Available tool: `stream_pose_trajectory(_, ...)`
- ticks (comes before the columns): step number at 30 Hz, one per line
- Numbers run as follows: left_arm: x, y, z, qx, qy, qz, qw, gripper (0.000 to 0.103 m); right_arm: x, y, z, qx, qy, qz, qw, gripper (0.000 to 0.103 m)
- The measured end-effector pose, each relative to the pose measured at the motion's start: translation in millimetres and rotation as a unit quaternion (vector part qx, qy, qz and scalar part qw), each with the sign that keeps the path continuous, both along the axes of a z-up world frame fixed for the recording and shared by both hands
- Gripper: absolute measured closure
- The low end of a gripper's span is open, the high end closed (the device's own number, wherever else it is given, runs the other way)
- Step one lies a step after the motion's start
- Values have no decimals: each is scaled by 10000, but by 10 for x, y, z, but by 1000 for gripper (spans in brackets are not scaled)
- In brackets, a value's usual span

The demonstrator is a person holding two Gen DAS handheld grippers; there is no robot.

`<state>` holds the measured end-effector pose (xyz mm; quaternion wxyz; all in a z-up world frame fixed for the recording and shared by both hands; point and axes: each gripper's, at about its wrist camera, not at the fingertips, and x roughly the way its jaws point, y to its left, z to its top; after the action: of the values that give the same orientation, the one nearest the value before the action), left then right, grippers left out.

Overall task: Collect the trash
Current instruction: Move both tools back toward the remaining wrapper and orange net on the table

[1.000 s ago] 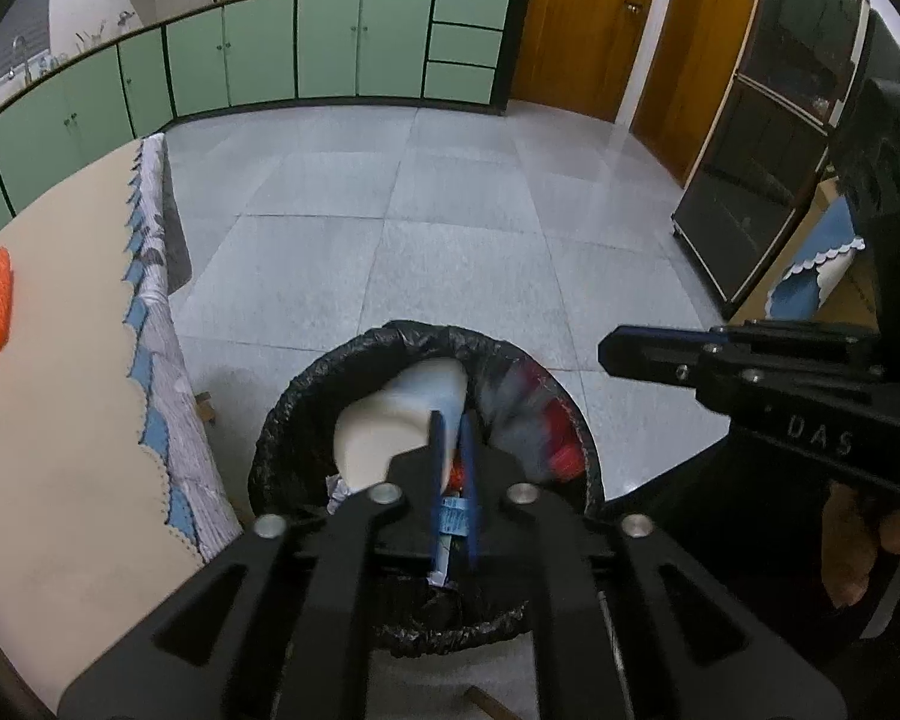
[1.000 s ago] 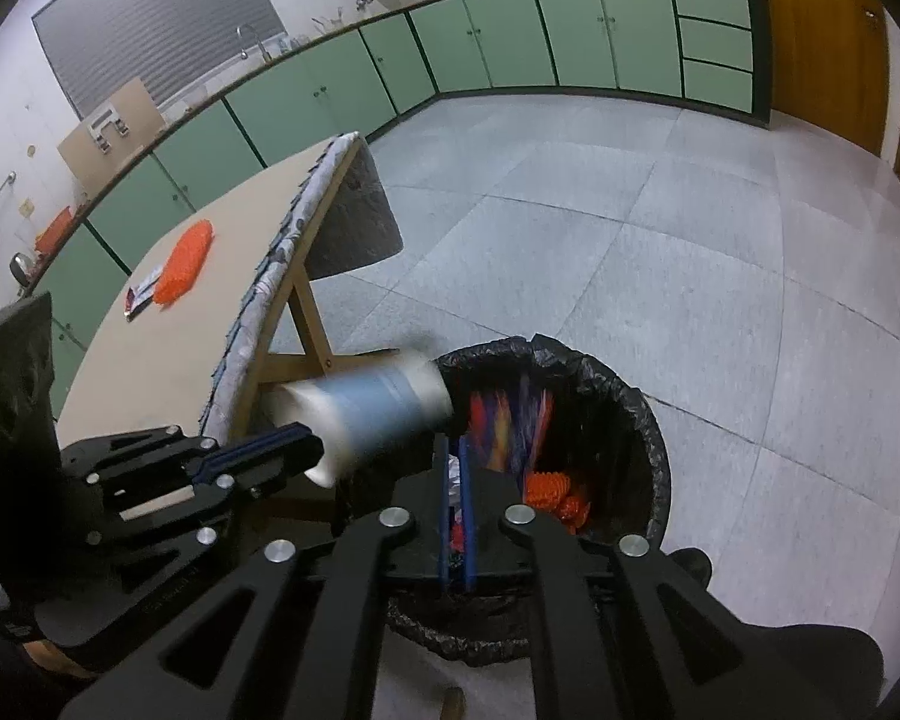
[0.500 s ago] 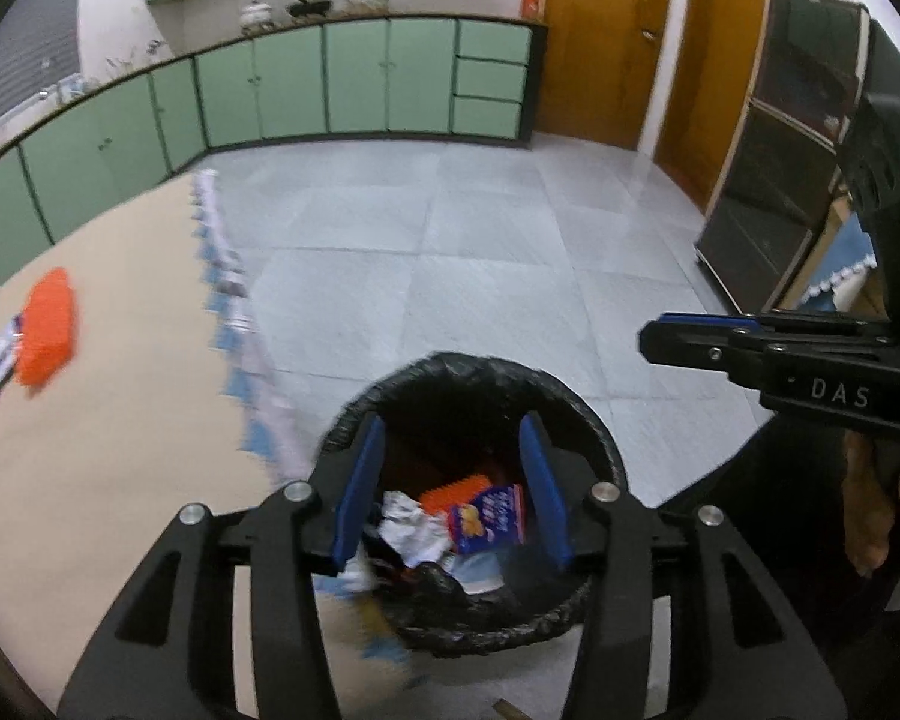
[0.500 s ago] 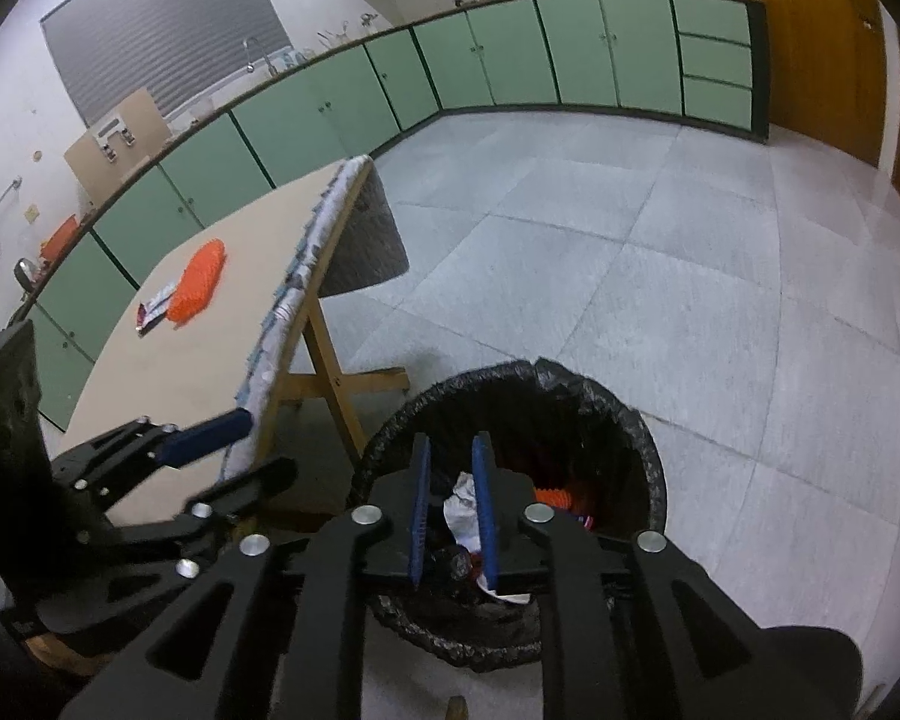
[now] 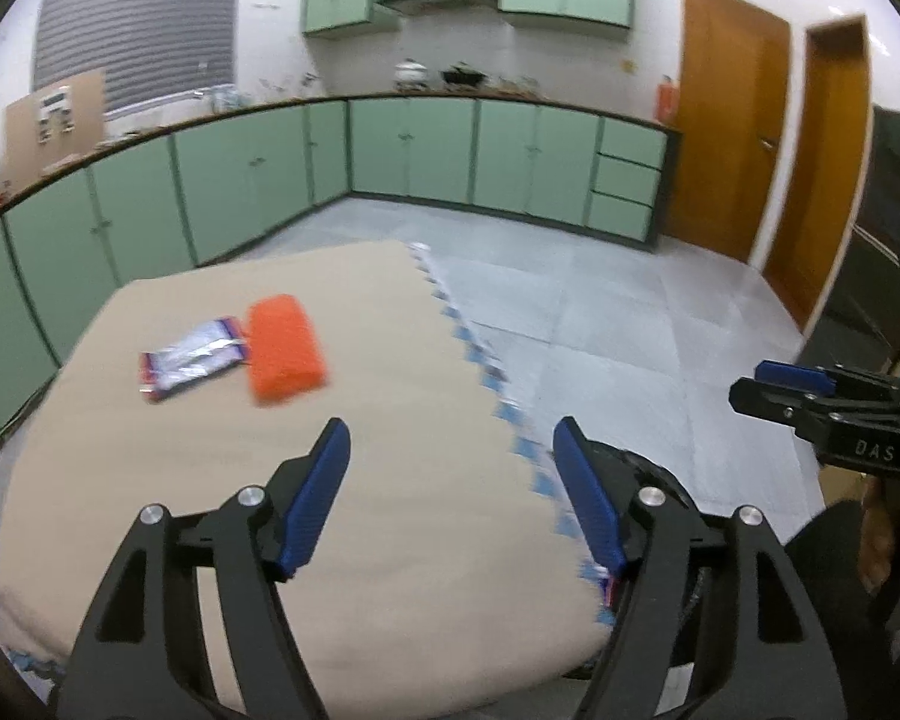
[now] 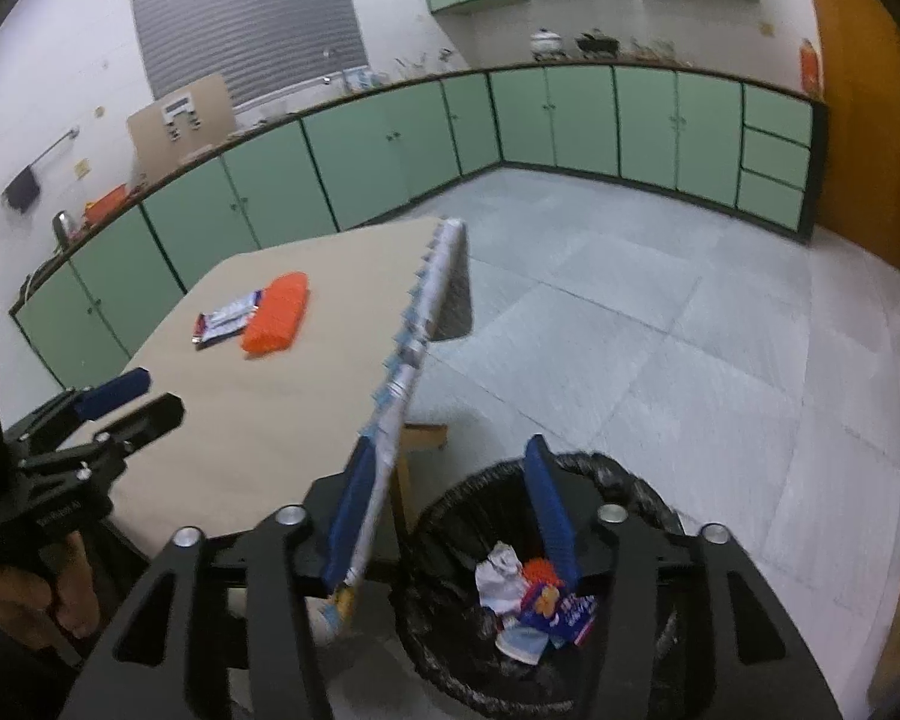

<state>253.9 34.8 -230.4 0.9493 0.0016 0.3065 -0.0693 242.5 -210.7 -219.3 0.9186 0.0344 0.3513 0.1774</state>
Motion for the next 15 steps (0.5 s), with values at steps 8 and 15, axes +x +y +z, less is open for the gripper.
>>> stream_pose_trajectory(8,-71,679,158,244,-221,708,9969,26,214,741,127,-180,-271,580,9978,41)
stream_pose_trajectory(15,116,1392,93,401,-307,1307,9901,25,551,1528,62,-233,-399,1062,9933,40)
